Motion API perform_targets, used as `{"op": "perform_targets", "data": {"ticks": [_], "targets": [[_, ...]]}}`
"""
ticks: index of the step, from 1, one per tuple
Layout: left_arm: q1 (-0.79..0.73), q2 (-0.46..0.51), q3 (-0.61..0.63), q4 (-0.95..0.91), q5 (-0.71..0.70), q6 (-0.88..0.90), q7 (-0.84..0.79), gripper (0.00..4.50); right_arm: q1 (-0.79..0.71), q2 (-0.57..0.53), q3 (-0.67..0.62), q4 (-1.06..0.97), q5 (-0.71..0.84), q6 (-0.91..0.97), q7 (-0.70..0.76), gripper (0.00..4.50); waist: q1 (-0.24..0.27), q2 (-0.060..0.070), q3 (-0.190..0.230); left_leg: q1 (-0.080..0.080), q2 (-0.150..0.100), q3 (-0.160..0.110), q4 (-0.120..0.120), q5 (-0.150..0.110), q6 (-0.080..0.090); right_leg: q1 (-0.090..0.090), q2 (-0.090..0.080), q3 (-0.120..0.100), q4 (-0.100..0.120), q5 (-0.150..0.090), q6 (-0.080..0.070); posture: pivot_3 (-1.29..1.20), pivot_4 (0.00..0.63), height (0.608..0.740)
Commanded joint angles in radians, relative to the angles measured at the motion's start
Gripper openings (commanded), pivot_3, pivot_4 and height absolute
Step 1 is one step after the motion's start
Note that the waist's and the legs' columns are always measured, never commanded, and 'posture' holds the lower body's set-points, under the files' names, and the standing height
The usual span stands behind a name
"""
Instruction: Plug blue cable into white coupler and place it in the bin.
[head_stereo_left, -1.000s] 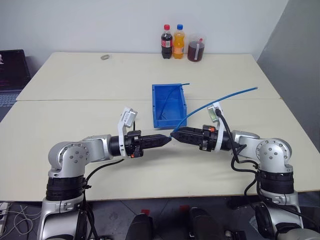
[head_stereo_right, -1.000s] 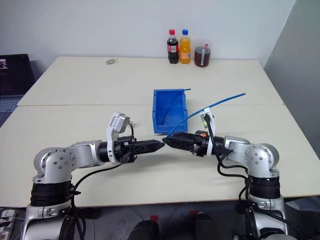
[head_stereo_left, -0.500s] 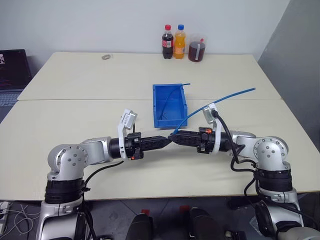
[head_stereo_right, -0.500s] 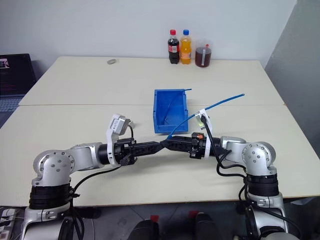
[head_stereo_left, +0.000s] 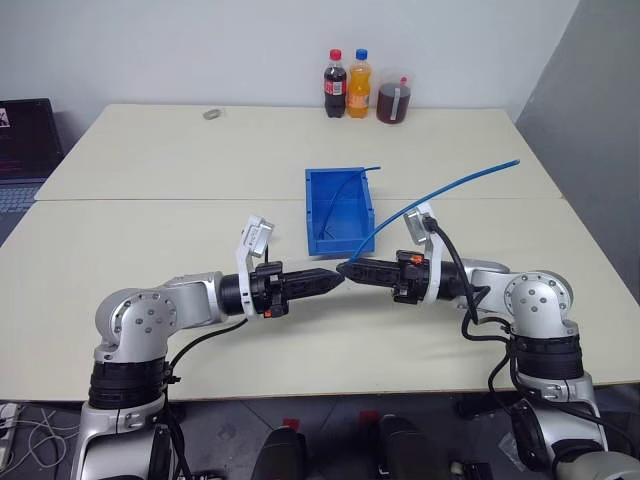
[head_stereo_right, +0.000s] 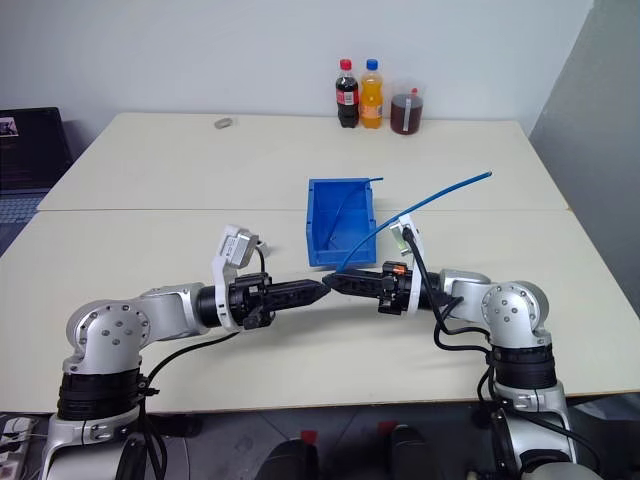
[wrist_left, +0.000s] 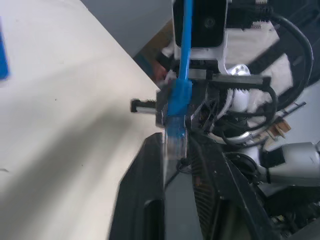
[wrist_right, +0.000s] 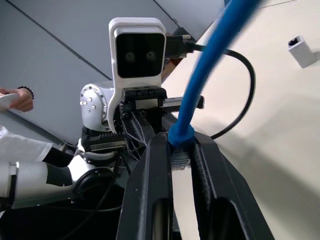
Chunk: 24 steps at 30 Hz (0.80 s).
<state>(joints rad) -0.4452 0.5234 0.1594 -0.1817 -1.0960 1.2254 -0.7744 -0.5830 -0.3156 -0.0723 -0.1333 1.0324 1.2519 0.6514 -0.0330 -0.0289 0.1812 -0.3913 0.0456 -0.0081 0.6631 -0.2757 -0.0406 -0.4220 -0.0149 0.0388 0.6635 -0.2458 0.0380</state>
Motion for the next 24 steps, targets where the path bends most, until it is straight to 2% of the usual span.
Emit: {"op": "perform_targets", "data": {"ticks": [1,6,10,13,14,19,24], "targets": [[-0.02,0.019,0.025,-0.013,-0.019,-0.027,-0.026,1.76,-0.027,-0.007,0.009,-0.022,-0.018,-0.023,-0.011,0.22,0.0,0.0,0.0,0.0,0.0,0.0,0.0,0.0,0.0,0.0,0.0,0.0,0.0,0.0,0.0,0.0,0.15,0.74],[-0.012,0.084,0.037,-0.01,-0.018,-0.035,-0.077,3.05,-0.061,-0.008,-0.007,0.014,-0.055,-0.06,-0.029,0.22,-0.001,0.0,0.0,0.0,0.0,0.0,0.0,0.0,0.0,0.0,0.0,0.0,0.0,0.0,0.0,0.0,0.15,0.74],[0.013,0.132,0.058,-0.028,0.008,-0.071,-0.077,3.71,-0.084,-0.018,-0.019,0.045,-0.078,-0.083,-0.027,0.22,0.0,0.0,0.0,0.0,0.0,0.0,0.0,0.0,0.0,0.0,0.0,0.0,0.0,0.0,0.0,0.0,0.15,0.74],[0.102,0.215,0.012,-0.08,0.229,-0.265,-0.064,4.36,-0.088,-0.037,-0.027,0.055,-0.095,-0.106,-0.026,0.22,-0.003,0.0,0.0,-0.001,0.0,0.0,-0.001,0.0,0.0,-0.001,0.0,0.0,-0.001,0.0,0.0,0.0,0.15,0.74],[0.126,0.227,0.007,-0.089,0.279,-0.316,-0.053,4.47,-0.087,-0.04,-0.03,0.053,-0.097,-0.108,-0.028,0.22,-0.003,0.001,0.001,0.0,0.0,0.001,-0.001,0.0,0.0,-0.001,0.0,0.001,-0.001,0.0,0.0,0.0,0.15,0.74],[0.242,0.205,0.027,-0.054,0.561,-0.567,0.141,4.47,-0.074,-0.048,-0.044,0.031,-0.102,-0.114,-0.033,0.22,0.002,0.001,0.001,-0.001,0.0,0.002,-0.002,0.0,0.0,-0.002,0.0,0.001,-0.002,0.0,0.0,0.0,0.15,0.74],[0.238,0.162,-0.009,0.069,0.708,-0.735,0.19,4.47,-0.07,-0.046,-0.04,0.028,-0.102,-0.116,-0.034,0.22,0.004,0.001,0.001,-0.001,0.0,0.003,-0.002,0.0,0.0,-0.002,-0.001,0.001,-0.001,0.0,0.0,0.0,0.15,0.74]]}}
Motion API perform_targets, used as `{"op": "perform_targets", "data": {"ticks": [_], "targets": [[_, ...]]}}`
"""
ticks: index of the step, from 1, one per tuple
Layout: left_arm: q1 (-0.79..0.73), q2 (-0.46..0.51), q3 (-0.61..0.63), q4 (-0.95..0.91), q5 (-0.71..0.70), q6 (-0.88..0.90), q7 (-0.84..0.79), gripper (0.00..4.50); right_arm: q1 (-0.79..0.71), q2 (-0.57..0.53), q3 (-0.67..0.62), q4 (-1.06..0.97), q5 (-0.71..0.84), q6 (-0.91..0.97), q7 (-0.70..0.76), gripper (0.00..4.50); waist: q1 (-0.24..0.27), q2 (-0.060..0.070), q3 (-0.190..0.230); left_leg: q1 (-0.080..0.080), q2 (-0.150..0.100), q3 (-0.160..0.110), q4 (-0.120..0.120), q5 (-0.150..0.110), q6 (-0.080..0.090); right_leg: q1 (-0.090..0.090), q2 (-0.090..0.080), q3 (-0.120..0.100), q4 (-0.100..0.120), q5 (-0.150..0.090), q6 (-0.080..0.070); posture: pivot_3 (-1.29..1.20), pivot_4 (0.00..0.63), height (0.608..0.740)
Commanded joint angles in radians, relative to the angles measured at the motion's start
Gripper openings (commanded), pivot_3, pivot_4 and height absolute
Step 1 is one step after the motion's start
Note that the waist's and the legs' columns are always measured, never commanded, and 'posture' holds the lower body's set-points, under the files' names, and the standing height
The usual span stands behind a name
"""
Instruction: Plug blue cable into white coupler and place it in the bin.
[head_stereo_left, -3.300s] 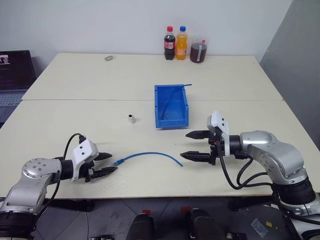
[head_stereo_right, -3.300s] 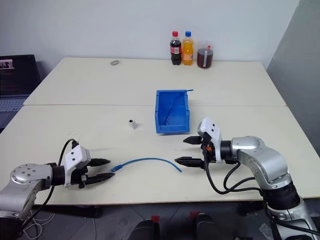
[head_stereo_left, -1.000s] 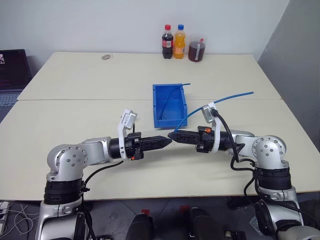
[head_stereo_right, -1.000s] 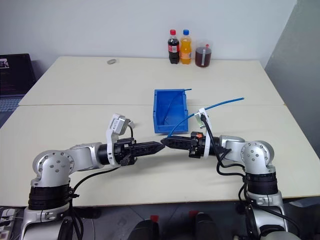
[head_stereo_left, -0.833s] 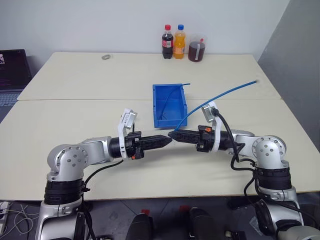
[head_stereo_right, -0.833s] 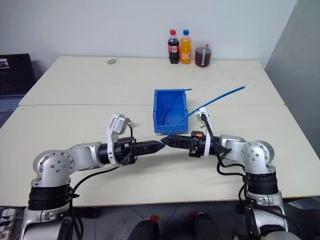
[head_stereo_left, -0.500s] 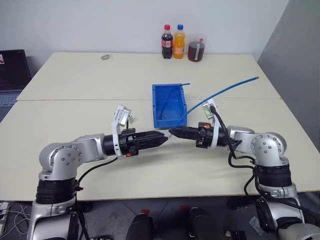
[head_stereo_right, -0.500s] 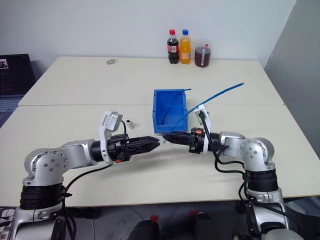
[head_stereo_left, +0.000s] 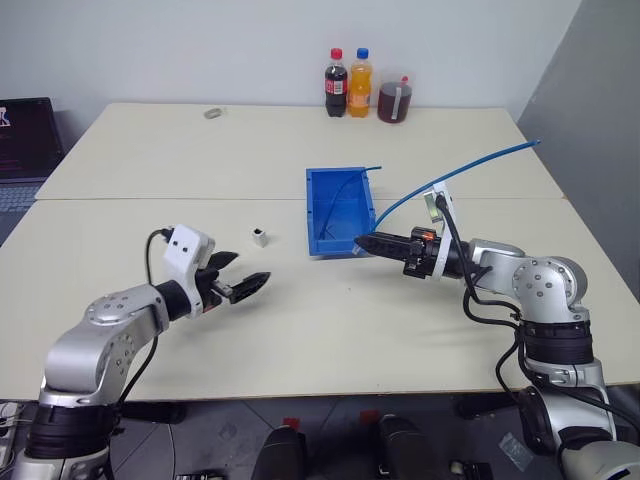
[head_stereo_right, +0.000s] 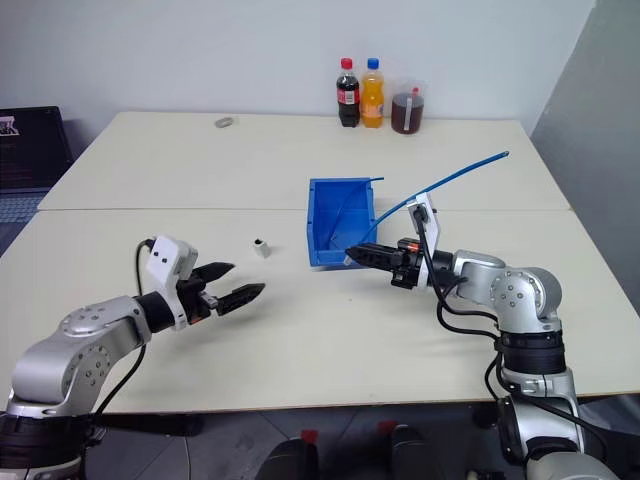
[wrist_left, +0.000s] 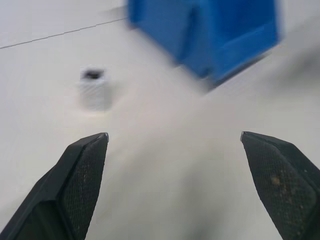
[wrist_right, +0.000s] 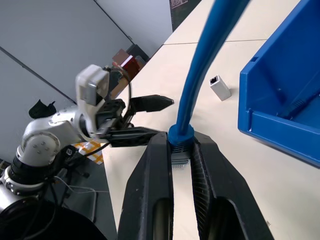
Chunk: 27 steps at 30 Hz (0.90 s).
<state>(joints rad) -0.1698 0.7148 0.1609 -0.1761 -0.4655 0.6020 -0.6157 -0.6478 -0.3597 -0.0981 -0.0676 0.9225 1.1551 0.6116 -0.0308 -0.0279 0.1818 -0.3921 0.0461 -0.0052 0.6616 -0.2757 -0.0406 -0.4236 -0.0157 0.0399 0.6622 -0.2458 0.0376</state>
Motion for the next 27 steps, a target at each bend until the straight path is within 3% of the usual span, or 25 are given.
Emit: {"op": "perform_targets", "data": {"ticks": [1,13,21,24,27], "targets": [[-0.058,-0.041,-0.027,0.106,0.103,-0.145,0.03,4.47,-0.008,0.0,-0.011,-0.034,0.005,-0.022,0.005,0.22,0.005,0.0,0.0,0.0,0.0,0.0,0.0,0.0,0.0,0.0,0.0,0.0,0.0,0.0,0.0,0.0,0.15,0.74],[-0.392,-0.177,-0.142,0.705,0.276,-0.437,-0.051,4.47,-0.018,-0.015,-0.01,-0.055,-0.005,-0.037,-0.002,0.22,-0.001,0.0,0.0,-0.003,-0.001,0.0,0.001,0.0,0.0,-0.001,-0.001,-0.002,0.0,0.001,0.001,0.0,0.15,0.74],[-0.441,-0.19,-0.146,0.842,0.301,-0.483,-0.11,4.47,0.009,-0.024,-0.033,-0.098,0.008,-0.023,-0.03,0.22,0.0,-0.001,0.0,-0.003,-0.001,0.0,0.001,0.0,0.0,-0.001,-0.002,-0.001,0.001,0.001,0.001,0.0,0.15,0.74],[-0.441,-0.194,-0.13,0.856,0.287,-0.483,-0.122,3.98,0.022,-0.026,-0.039,-0.11,0.015,-0.019,-0.035,0.22,0.0,-0.001,-0.001,-0.003,-0.001,0.0,0.001,0.0,0.0,-0.001,-0.002,-0.001,0.001,0.001,0.001,0.0,0.15,0.74],[-0.466,-0.201,-0.118,0.893,0.284,-0.49,-0.126,3.22,0.035,-0.033,-0.044,-0.118,0.023,-0.013,-0.036,0.22,0.0,-0.001,-0.001,-0.003,-0.001,0.0,0.001,0.0,0.0,-0.001,-0.002,-0.001,0.001,0.001,0.001,0.0,0.15,0.74]]}}
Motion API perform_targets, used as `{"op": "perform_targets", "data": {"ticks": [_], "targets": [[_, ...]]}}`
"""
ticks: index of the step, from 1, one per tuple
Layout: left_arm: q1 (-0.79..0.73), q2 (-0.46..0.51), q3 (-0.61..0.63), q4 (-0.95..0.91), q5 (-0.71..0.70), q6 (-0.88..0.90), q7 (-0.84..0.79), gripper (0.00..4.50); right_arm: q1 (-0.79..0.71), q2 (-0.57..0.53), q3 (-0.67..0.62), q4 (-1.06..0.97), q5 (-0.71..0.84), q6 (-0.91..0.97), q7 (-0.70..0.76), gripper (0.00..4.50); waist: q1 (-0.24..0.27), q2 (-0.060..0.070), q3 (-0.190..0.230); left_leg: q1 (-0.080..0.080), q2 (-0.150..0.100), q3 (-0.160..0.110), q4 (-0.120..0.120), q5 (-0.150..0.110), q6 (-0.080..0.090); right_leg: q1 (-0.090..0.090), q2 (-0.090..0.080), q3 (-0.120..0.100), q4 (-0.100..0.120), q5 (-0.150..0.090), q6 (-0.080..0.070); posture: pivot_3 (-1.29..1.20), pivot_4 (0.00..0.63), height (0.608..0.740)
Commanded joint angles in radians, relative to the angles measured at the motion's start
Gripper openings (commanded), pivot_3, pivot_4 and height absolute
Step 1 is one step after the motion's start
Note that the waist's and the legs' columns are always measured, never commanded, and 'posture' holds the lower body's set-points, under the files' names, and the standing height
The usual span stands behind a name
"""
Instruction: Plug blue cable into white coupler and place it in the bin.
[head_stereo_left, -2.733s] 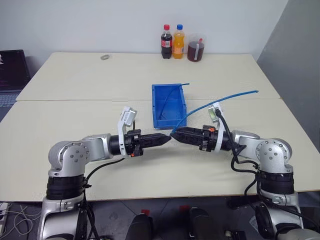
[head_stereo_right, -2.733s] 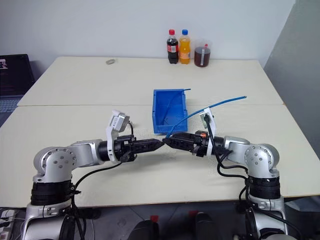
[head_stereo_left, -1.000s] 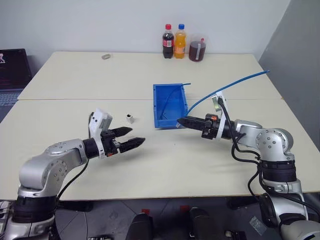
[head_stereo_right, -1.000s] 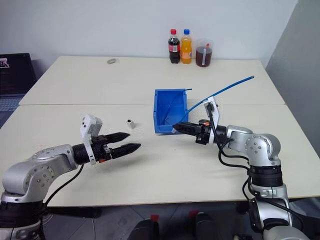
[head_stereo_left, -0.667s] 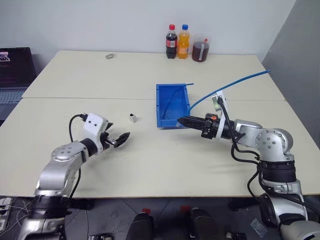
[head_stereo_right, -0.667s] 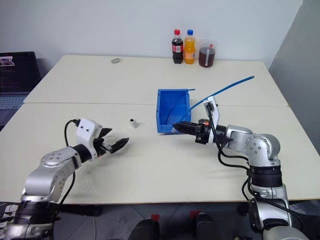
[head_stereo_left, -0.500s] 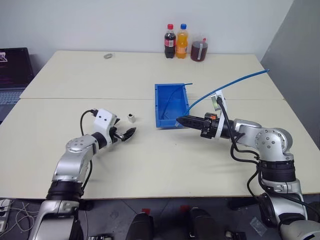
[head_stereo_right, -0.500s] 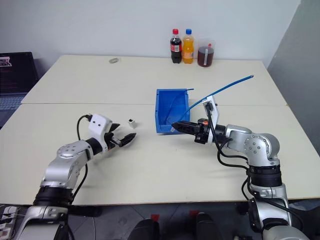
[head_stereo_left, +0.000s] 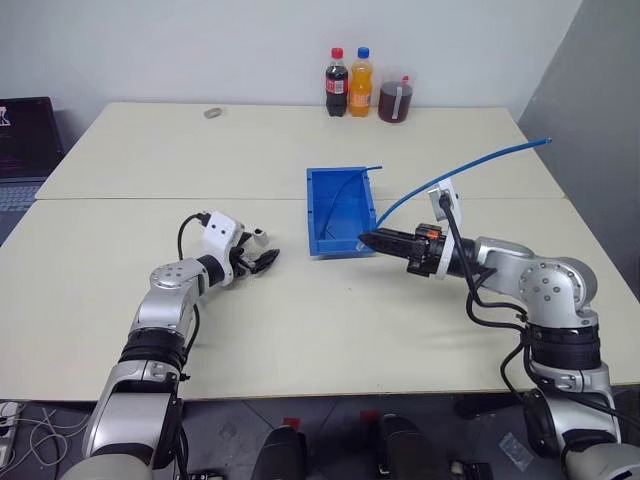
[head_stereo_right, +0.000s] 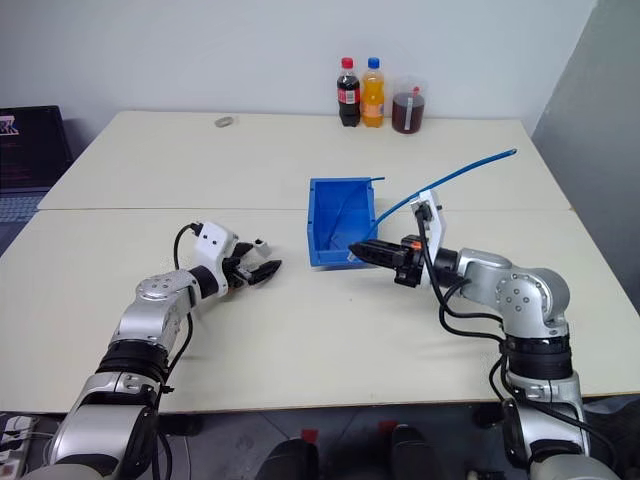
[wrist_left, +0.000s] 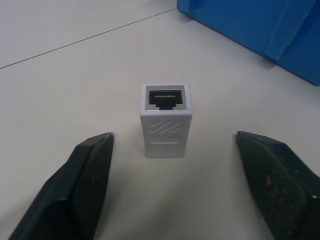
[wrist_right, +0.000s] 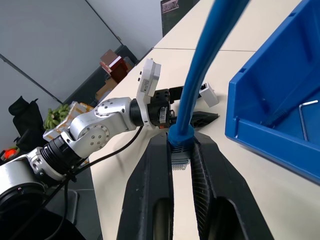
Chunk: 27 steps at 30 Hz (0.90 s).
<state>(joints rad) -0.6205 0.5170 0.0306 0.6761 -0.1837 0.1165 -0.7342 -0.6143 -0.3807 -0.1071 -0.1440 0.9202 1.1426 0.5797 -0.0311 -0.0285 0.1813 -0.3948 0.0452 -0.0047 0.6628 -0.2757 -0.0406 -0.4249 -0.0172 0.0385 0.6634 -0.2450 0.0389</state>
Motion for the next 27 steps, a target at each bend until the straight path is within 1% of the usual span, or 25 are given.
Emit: {"op": "perform_targets", "data": {"ticks": [1,2,8,12,15,18,23,25,27], "targets": [[-0.026,-0.005,0.014,0.059,0.007,-0.011,-0.008,3.1,0.003,-0.013,-0.037,-0.042,0.029,0.001,-0.006,0.22,-0.001,0.0,0.0,0.0,0.0,0.0,0.0,0.0,0.0,0.0,0.0,0.0,0.0,0.0,0.0,0.0,0.15,0.74],[-0.034,-0.006,0.015,0.076,0.012,-0.017,-0.008,2.84,0.004,-0.016,-0.037,-0.042,0.029,0.001,-0.006,0.22,0.0,0.0,0.0,0.0,0.0,0.0,0.0,0.0,0.0,0.0,0.0,0.0,0.0,0.0,0.0,0.0,0.15,0.74],[-0.061,-0.004,0.017,0.144,0.029,-0.031,-0.01,1.68,0.008,-0.015,-0.042,-0.034,0.027,-0.002,-0.009,0.22,0.001,0.0,0.0,0.0,0.0,0.0,0.0,0.0,0.0,0.0,0.0,0.0,0.0,0.0,0.0,0.0,0.15,0.74],[-0.054,0.001,0.016,0.127,0.028,-0.044,-0.037,0.79,0.022,-0.015,-0.041,-0.042,0.024,-0.004,-0.011,0.22,0.001,0.0,0.0,0.0,0.0,0.0,0.0,0.0,0.0,0.0,0.0,0.0,0.0,0.0,0.0,0.0,0.15,0.74],[-0.054,0.016,0.025,0.101,0.02,-0.032,-0.055,0.77,0.025,-0.012,-0.042,-0.044,0.023,-0.006,-0.017,0.22,0.001,0.0,0.0,0.0,0.0,0.0,0.0,0.0,0.0,0.0,0.0,0.0,0.0,0.0,0.0,0.0,0.15,0.74],[-0.035,0.036,0.017,0.015,0.005,-0.003,-0.115,0.77,0.018,-0.009,-0.041,-0.044,0.021,-0.012,-0.019,0.22,0.0,0.0,0.0,0.0,0.0,0.0,0.0,0.0,0.0,0.0,0.0,0.0,0.0,0.0,0.0,0.0,0.15,0.74],[0.13,0.133,-0.101,-0.425,-0.079,0.134,-0.415,0.77,-0.001,-0.009,0.022,-0.099,0.0,-0.03,0.004,0.22,-0.005,0.0,0.0,-0.001,0.0,0.001,0.0,0.0,0.0,-0.001,0.0,0.001,0.0,0.0,0.0,0.0,0.15,0.74],[0.16,0.154,-0.137,-0.524,-0.089,0.16,-0.465,0.77,-0.009,-0.01,0.062,-0.117,-0.026,-0.054,0.02,0.22,-0.003,0.0,0.0,-0.002,0.001,0.001,-0.001,0.0,0.0,-0.002,0.0,0.001,0.001,0.0,-0.001,0.0,0.15,0.74],[0.167,0.146,-0.169,-0.557,-0.07,0.143,-0.476,0.77,-0.015,-0.01,0.105,-0.13,-0.056,-0.084,0.034,0.22,0.0,0.0,0.0,-0.002,0.001,0.0,0.0,0.0,0.0,-0.002,0.0,0.0,0.001,0.0,-0.001,0.0,0.15,0.74]]}}
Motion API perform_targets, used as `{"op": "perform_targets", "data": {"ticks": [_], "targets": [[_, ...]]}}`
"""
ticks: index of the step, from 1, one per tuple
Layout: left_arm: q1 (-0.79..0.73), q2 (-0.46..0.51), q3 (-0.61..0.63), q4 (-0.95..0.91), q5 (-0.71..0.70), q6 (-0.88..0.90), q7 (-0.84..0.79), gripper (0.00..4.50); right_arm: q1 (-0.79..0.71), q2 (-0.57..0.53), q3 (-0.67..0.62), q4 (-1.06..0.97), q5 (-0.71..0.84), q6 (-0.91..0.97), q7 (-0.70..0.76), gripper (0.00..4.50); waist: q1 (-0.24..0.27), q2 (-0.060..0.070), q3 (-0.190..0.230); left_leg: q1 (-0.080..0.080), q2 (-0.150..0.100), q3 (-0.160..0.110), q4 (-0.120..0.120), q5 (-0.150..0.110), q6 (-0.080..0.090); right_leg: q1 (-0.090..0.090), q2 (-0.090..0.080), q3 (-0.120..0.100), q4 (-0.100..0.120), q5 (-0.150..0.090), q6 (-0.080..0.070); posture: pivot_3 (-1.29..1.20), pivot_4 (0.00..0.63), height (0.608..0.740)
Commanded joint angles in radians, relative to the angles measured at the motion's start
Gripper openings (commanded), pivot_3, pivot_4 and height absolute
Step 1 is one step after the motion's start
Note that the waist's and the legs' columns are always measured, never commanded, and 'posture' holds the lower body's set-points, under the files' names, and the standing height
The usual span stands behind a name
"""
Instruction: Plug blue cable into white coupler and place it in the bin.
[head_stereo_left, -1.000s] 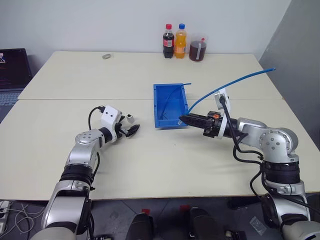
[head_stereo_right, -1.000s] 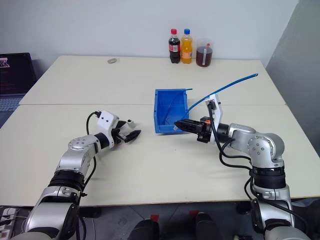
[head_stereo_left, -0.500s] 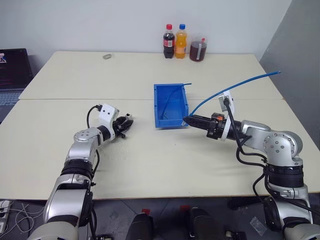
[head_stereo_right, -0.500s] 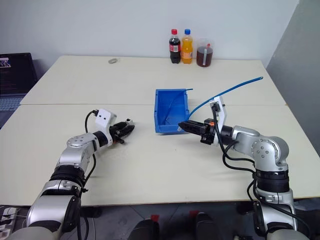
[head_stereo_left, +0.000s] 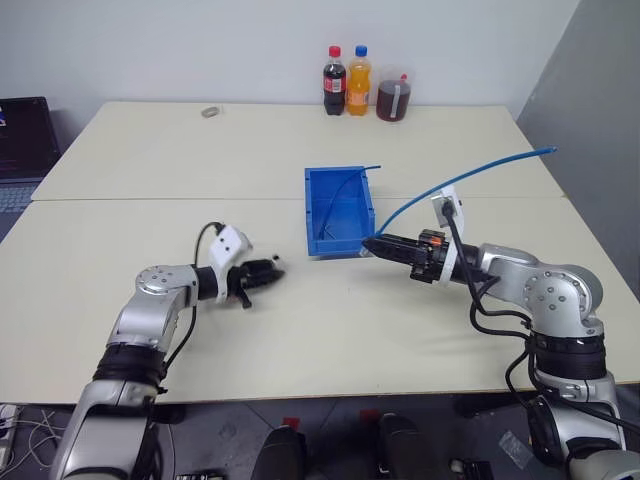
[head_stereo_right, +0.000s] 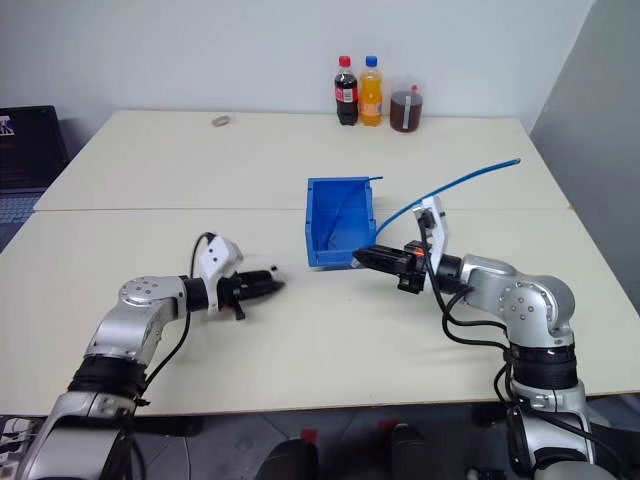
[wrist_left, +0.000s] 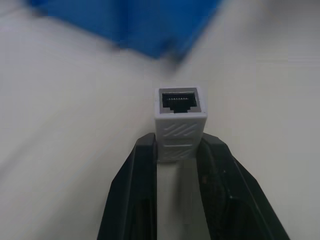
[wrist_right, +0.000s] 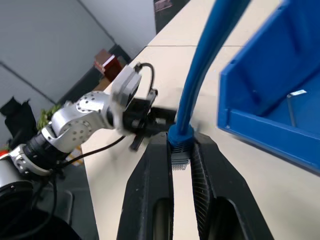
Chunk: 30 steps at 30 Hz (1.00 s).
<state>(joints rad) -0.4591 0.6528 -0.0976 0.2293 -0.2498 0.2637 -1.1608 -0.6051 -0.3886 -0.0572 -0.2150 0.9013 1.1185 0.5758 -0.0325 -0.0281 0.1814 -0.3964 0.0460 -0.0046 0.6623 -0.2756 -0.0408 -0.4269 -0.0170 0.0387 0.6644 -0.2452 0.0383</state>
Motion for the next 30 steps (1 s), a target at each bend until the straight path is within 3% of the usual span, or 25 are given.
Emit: {"op": "perform_targets", "data": {"ticks": [1,13,30], "targets": [[0.006,0.001,-0.053,-0.111,0.006,-0.016,-0.048,0.77,-0.026,0.0,0.071,-0.064,-0.05,-0.073,0.042,0.22,0.003,0.0,0.0,0.0,0.0,-0.001,0.0,0.0,0.0,0.0,0.0,-0.001,0.0,0.0,0.0,0.0,0.15,0.74],[-0.066,-0.128,-0.161,0.141,0.106,-0.261,-0.097,0.77,0.05,-0.051,0.358,-0.052,-0.345,-0.368,0.197,0.22,0.004,0.0,0.0,0.0,-0.001,-0.001,0.002,0.0,0.0,0.001,0.0,-0.001,-0.001,0.0,0.0,0.0,0.15,0.74],[-0.046,-0.152,-0.151,0.12,0.101,-0.283,-0.118,0.77,0.042,0.012,0.416,0.198,-0.551,-0.63,0.318,0.22,0.004,0.0,0.0,0.001,-0.001,-0.001,0.002,0.0,0.0,0.002,0.0,-0.001,-0.001,0.0,0.0,0.0,0.15,0.74]]}}
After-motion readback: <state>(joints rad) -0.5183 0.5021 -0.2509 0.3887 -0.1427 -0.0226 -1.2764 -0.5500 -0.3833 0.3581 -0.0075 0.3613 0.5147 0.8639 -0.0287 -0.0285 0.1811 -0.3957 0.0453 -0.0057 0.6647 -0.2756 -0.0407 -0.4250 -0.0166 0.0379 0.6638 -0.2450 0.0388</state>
